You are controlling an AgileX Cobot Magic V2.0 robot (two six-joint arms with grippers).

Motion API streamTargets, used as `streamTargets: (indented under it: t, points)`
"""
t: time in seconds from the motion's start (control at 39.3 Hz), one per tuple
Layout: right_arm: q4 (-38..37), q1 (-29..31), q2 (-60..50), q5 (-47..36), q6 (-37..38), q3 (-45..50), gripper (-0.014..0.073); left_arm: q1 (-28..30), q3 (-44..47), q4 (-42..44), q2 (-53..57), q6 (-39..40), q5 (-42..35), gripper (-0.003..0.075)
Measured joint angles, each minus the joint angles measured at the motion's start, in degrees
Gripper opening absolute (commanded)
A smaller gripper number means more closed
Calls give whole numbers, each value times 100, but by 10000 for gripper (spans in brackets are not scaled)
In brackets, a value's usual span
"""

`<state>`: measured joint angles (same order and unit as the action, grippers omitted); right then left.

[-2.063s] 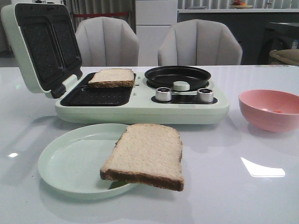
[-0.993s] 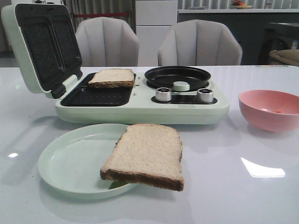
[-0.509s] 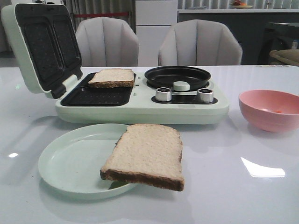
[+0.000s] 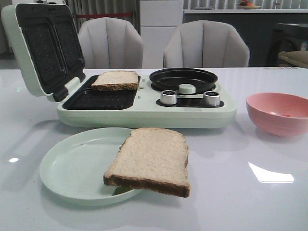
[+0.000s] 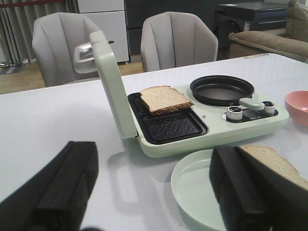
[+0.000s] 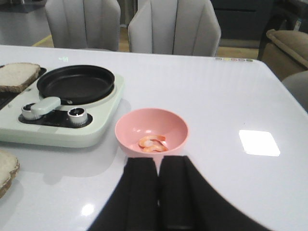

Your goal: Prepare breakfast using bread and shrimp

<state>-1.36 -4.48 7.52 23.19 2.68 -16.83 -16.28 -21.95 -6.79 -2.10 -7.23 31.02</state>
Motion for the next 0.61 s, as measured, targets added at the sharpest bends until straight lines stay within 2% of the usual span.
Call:
streamTargets:
  t: [0.1, 0.18, 0.33, 0.38, 0.43, 0.61]
  points:
    - [53, 0, 12, 12, 0, 0, 146, 0, 0, 0, 0, 0, -12, 531]
    - [97, 0, 34, -26, 0, -5, 217, 0, 0, 0, 0, 0, -22, 531]
    - [206, 0, 262, -38, 0, -94, 496, 0, 0, 0, 0, 8, -25, 531]
    - [229, -43, 369, -38, 0, -141, 554, 0, 0, 0, 0, 8, -25, 531]
    - [264, -114, 515, -63, 0, -197, 580, 0, 0, 0, 0, 8, -25, 531]
    - [585, -365, 1212, -112, 0, -467, 580, 0, 0, 0, 0, 8, -25, 531]
